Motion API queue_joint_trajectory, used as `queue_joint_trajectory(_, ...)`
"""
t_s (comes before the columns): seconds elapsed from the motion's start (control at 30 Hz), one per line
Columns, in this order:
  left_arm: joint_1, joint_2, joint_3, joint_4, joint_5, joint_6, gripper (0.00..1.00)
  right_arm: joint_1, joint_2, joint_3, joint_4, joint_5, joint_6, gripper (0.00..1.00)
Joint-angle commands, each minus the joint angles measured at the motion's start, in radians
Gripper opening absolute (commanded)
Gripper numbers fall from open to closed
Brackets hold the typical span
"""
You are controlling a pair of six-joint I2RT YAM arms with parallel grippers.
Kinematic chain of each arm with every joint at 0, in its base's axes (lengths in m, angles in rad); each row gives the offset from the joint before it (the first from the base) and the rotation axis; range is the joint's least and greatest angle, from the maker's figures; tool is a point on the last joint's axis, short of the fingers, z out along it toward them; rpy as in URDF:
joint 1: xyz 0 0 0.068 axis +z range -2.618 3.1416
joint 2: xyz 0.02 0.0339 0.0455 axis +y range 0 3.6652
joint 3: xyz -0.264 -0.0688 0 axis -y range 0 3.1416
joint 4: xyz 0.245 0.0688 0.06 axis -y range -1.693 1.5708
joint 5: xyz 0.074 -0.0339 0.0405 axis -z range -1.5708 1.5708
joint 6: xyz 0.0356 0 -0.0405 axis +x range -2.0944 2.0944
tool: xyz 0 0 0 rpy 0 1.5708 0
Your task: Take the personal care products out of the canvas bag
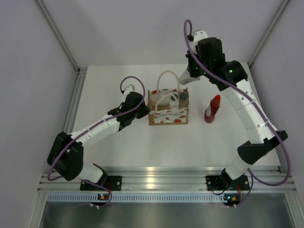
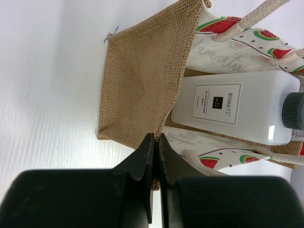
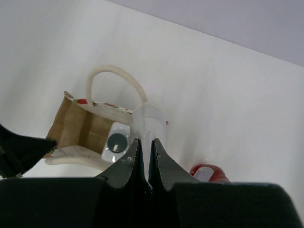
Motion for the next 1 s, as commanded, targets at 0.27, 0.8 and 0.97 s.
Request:
queue_joint_trajectory(0.27, 0.001, 0.009, -0.009, -0.071, 0.003, 0.01, 0.0, -0.282, -0.037, -0.136, 0.078, -0.039, 0.03, 0.0)
queue_joint_trajectory(0.8, 0.0, -0.013, -0.017, -0.072, 0.011, 0.047, 0.0, -0.371, 0.312, -0.225, 0.131, -0.157, 0.069, 0.0)
queue_joint_trajectory(0.97, 0.001, -0.018, -0.02, -0.071, 0.008, 0.053, 0.0, -0.371, 0.336, -0.247, 0.133, -0.157, 0.076, 0.26)
